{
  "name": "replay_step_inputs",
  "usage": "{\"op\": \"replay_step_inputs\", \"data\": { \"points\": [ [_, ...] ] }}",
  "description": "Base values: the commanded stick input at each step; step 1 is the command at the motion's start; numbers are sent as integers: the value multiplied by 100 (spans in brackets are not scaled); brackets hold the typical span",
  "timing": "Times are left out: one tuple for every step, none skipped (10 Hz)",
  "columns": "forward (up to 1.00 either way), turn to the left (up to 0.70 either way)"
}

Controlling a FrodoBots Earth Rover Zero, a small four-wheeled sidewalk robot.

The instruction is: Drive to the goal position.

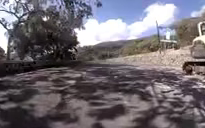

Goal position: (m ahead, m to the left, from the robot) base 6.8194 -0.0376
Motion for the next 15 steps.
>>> {"op": "replay_step_inputs", "data": {
  "points": [
    [70, 0],
    [70, 0],
    [70, 0],
    [70, 0],
    [70, 0],
    [70, 0],
    [70, 0],
    [70, 0],
    [70, 0],
    [70, 0],
    [70, 0],
    [70, 0],
    [70, 0],
    [70, 0],
    [70, 0]
  ]
}}
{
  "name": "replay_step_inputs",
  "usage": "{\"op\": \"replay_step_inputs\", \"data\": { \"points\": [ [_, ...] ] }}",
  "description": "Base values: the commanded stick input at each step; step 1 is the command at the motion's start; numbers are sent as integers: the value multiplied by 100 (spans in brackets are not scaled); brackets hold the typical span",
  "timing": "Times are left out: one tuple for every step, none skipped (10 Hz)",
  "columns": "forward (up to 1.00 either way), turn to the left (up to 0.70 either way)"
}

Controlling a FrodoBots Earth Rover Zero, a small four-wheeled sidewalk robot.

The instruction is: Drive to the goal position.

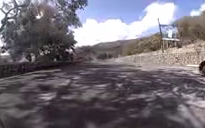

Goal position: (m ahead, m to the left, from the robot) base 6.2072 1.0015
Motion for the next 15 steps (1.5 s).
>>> {"op": "replay_step_inputs", "data": {
  "points": [
    [70, 0],
    [70, 0],
    [70, 0],
    [70, 0],
    [70, 0],
    [70, 0],
    [70, 0],
    [70, 0],
    [70, 0],
    [70, 0],
    [70, 0],
    [70, 0],
    [70, 0],
    [70, 0],
    [70, 0]
  ]
}}
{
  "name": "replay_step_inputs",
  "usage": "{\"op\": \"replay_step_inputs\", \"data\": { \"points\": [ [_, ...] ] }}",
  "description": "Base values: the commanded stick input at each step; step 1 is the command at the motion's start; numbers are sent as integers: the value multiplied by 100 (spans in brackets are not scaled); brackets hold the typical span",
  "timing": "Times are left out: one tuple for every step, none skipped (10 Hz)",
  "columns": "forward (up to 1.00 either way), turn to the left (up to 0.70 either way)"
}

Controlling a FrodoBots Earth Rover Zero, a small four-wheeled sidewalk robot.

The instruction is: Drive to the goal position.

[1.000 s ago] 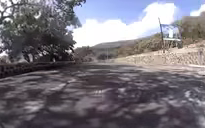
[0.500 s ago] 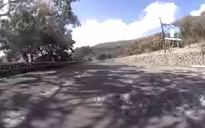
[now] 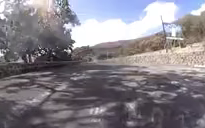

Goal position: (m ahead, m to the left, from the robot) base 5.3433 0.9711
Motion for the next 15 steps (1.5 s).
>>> {"op": "replay_step_inputs", "data": {
  "points": [
    [70, 0],
    [70, 0],
    [70, 0],
    [70, 0],
    [70, 0],
    [70, 0],
    [70, 0],
    [70, 0],
    [70, 0],
    [70, 0],
    [70, 0],
    [70, 0],
    [70, 0],
    [70, 0],
    [70, 0]
  ]
}}
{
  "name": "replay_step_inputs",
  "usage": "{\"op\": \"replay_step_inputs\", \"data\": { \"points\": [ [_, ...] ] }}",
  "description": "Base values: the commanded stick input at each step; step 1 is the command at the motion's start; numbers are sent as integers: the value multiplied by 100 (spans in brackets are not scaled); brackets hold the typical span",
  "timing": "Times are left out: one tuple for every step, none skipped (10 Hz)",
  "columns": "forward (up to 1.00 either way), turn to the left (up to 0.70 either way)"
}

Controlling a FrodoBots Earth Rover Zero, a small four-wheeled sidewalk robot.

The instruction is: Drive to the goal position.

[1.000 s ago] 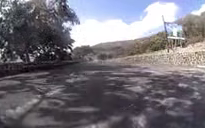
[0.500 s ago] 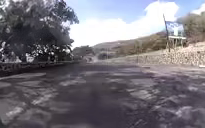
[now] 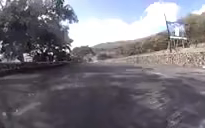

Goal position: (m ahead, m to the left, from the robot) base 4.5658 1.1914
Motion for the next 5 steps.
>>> {"op": "replay_step_inputs", "data": {
  "points": [
    [70, 0],
    [70, 0],
    [70, 0],
    [70, 0],
    [70, 0]
  ]
}}
